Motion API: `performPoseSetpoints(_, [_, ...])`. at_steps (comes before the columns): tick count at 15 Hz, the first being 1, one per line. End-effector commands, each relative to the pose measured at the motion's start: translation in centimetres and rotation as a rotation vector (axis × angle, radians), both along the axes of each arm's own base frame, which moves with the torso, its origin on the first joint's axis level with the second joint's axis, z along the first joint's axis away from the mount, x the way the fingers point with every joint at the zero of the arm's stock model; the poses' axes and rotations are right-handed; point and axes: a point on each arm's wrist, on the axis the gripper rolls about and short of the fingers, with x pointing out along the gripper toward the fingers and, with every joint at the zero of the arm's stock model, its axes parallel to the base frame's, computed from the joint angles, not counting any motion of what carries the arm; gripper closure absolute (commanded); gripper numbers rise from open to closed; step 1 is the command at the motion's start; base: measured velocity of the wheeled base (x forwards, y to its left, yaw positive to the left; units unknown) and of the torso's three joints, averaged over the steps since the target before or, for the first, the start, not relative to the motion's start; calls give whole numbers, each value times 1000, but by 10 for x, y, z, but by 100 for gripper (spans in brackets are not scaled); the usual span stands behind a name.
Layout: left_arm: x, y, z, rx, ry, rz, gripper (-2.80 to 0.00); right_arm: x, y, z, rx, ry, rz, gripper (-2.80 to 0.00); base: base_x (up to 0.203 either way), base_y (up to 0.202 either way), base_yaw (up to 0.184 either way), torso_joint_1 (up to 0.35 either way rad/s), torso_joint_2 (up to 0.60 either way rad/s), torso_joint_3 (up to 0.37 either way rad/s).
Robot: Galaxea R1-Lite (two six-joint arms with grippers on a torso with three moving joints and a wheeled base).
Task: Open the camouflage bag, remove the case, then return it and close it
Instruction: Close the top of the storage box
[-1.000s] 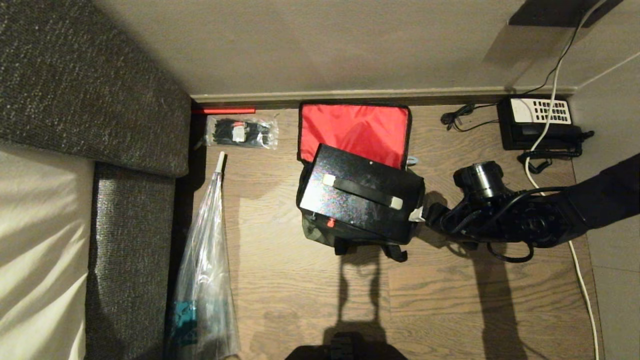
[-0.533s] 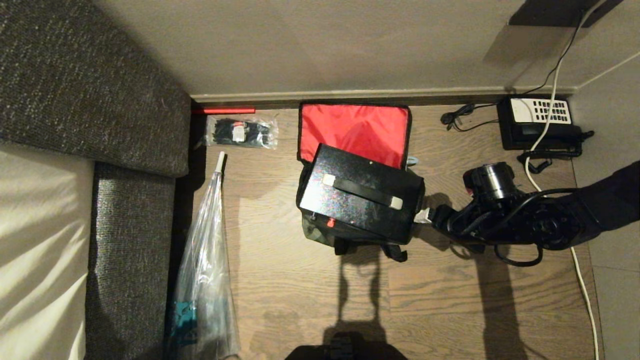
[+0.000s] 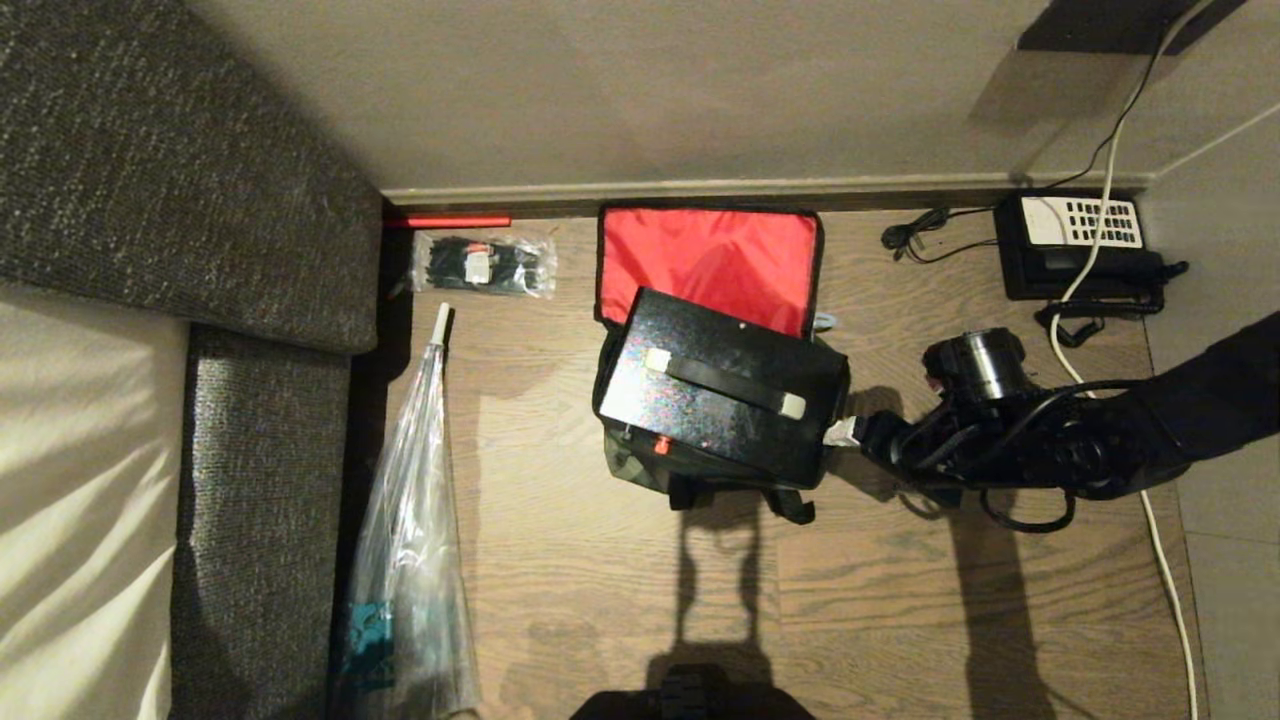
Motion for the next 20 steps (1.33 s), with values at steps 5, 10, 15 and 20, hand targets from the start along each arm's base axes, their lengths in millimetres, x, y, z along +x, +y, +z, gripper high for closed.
performPoseSetpoints(5, [0, 0, 0, 0, -3, -2, 0, 8, 0, -9, -3, -6, 3, -280, 0, 0, 0, 0, 0, 0])
performPoseSetpoints(10, [0, 0, 0, 0, -3, -2, 0, 15, 1, -12, 2, -6, 0, -280, 0, 0, 0, 0, 0, 0])
performPoseSetpoints(15, [0, 0, 0, 0, -3, -2, 0, 16, 2, -15, 20, 1, 28, -280, 0, 0, 0, 0, 0, 0])
performPoseSetpoints(20, [0, 0, 0, 0, -3, -2, 0, 18, 3, -15, 5, -5, 46, 0, 0, 0, 0, 0, 0, 0])
